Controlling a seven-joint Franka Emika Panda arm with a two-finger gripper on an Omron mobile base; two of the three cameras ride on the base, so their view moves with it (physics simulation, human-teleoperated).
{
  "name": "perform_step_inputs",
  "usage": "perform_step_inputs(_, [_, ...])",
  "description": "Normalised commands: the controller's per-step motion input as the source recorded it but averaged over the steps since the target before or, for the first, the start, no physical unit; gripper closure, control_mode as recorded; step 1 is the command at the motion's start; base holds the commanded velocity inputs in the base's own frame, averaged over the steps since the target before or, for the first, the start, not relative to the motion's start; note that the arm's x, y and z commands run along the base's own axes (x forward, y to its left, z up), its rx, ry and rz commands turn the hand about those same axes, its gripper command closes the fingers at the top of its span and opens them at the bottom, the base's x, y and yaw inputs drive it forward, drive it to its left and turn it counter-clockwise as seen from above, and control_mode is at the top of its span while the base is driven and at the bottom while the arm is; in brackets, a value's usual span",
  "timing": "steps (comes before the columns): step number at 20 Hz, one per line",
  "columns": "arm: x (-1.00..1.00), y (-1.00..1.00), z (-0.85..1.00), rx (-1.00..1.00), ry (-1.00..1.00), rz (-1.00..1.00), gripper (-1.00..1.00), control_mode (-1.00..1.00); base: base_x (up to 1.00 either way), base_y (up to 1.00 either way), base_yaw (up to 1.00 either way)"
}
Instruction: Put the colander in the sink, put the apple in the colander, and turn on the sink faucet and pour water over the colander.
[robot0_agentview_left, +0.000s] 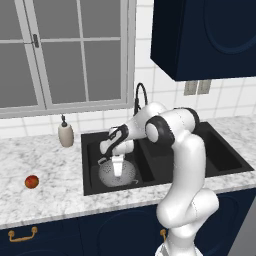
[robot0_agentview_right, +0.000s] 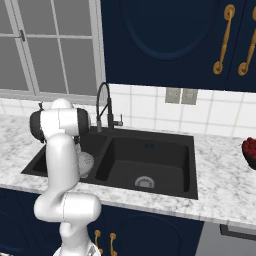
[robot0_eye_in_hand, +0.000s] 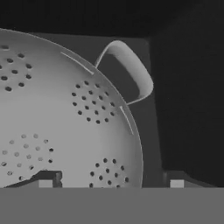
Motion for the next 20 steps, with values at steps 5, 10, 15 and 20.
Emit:
perform_step_inputs(5, [-0.42, -0.03, 0.46, -0.08, -0.03, 0.00, -1.00, -1.00, 0.00, 0.00, 0.00])
perform_step_inputs(10, [-0.41, -0.03, 0.81, -0.05, -0.06, 0.08, -1.00, -1.00, 0.00, 0.00, 0.00])
perform_step_inputs(15, [-0.62, 0.00, 0.80, -0.04, -0.10, 0.32, -1.00, -1.00, 0.00, 0.00, 0.00])
perform_step_inputs(20, [-0.81, 0.00, 0.66, -0.05, -0.20, 0.60, -1.00, -1.00, 0.00, 0.00, 0.00])
